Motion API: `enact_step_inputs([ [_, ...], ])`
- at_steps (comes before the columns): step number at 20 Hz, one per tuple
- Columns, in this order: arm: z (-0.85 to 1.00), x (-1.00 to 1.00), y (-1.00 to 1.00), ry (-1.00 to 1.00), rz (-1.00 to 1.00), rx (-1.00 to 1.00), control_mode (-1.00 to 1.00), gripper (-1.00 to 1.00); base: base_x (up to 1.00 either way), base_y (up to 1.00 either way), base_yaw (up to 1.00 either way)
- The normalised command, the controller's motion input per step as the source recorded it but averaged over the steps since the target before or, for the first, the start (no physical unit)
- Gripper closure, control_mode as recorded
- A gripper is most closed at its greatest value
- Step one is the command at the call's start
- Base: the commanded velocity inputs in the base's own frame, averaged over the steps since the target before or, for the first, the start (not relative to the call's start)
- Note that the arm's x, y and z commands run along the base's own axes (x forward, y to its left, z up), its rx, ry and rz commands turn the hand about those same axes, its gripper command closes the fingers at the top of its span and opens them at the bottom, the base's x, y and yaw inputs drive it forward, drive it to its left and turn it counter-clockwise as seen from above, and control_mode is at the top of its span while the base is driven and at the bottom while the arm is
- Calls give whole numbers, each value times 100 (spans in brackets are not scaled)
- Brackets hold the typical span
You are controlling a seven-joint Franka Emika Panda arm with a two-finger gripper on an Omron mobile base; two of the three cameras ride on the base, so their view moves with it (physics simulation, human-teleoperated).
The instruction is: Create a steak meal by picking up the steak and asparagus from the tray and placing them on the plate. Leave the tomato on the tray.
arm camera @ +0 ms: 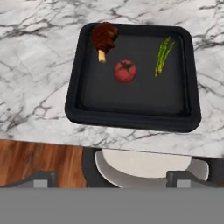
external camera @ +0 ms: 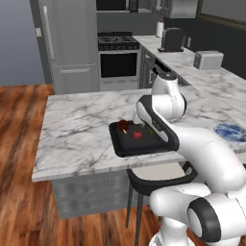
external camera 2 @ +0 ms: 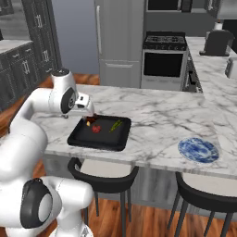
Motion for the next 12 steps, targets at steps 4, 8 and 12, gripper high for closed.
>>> enact_step_inputs([
  [4, -27, 36, 45, 0, 0, 0, -100, -100, 0, 0, 0],
  [8, -34, 42, 3, 0, -1, 0, -100, -100, 0, 0, 0],
  [12, -36, 52, 0, 0, -1, 0, -100, -100, 0, 0, 0],
])
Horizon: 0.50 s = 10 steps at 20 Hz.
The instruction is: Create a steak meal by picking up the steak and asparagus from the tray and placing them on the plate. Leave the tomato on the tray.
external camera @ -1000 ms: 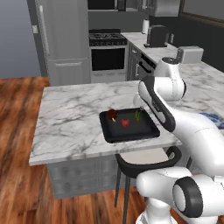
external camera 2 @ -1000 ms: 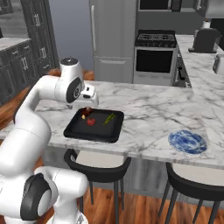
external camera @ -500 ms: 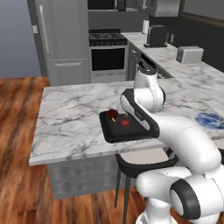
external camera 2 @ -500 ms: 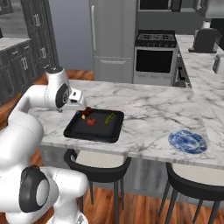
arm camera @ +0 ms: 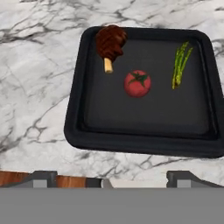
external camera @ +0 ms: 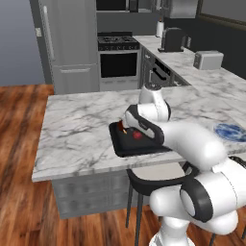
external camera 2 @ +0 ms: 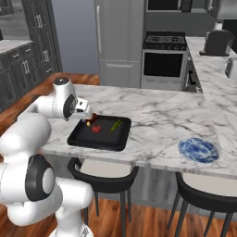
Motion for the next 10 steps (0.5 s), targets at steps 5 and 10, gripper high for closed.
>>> enact_step_inputs([
  [5, -28, 55, 0, 0, -1, 0, -100, -100, 0, 0, 0],
  [10, -27, 54, 2, 0, 0, 0, -100, -100, 0, 0, 0],
])
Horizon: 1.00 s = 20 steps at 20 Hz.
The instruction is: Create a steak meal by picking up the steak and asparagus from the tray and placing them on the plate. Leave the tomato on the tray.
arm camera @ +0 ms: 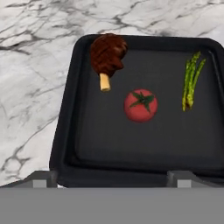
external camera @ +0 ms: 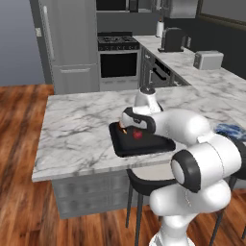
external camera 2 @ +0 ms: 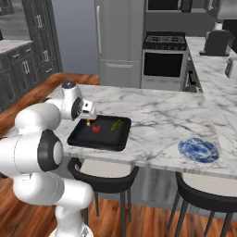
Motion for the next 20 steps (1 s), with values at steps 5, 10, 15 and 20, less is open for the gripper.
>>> enact_step_inputs([
  [5, -31, 53, 7, 0, 0, 0, -100, -100, 0, 0, 0],
  [10, -29, 53, 11, 0, 0, 0, -100, -100, 0, 0, 0],
  [15, -29, 51, 17, 0, 0, 0, -100, -100, 0, 0, 0],
  [20, -28, 44, 4, 2, 0, 0, -100, -100, 0, 0, 0],
])
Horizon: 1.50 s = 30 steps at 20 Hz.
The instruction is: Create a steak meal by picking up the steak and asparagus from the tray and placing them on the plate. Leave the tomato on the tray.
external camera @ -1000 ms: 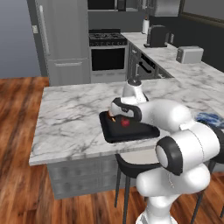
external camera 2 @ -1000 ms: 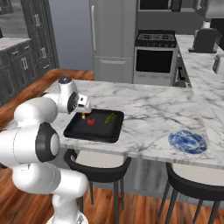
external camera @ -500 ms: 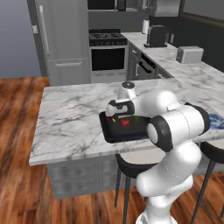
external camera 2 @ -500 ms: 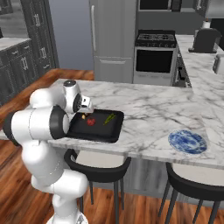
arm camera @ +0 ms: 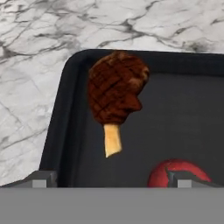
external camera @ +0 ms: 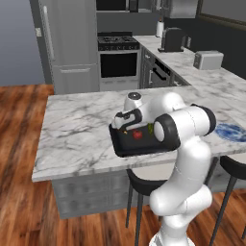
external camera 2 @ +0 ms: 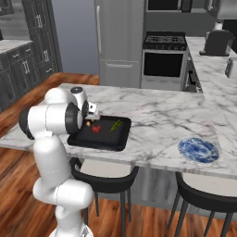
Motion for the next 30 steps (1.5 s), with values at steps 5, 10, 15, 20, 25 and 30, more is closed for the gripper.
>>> enact_step_inputs([
  [5, -28, 43, 0, 4, 0, 0, -100, -100, 0, 0, 0],
  [10, -24, 49, 3, 6, 0, 0, -100, -100, 0, 0, 0],
  [15, -18, 48, 7, 10, 0, -1, -100, -100, 0, 0, 0],
  [20, -24, 37, 6, 13, -1, -3, -100, -100, 0, 0, 0],
  [25, -20, 3, 0, 9, -2, -2, -100, 100, 0, 0, 0],
  [30, 20, -33, -13, -13, 0, 0, -100, 100, 0, 0, 0],
])
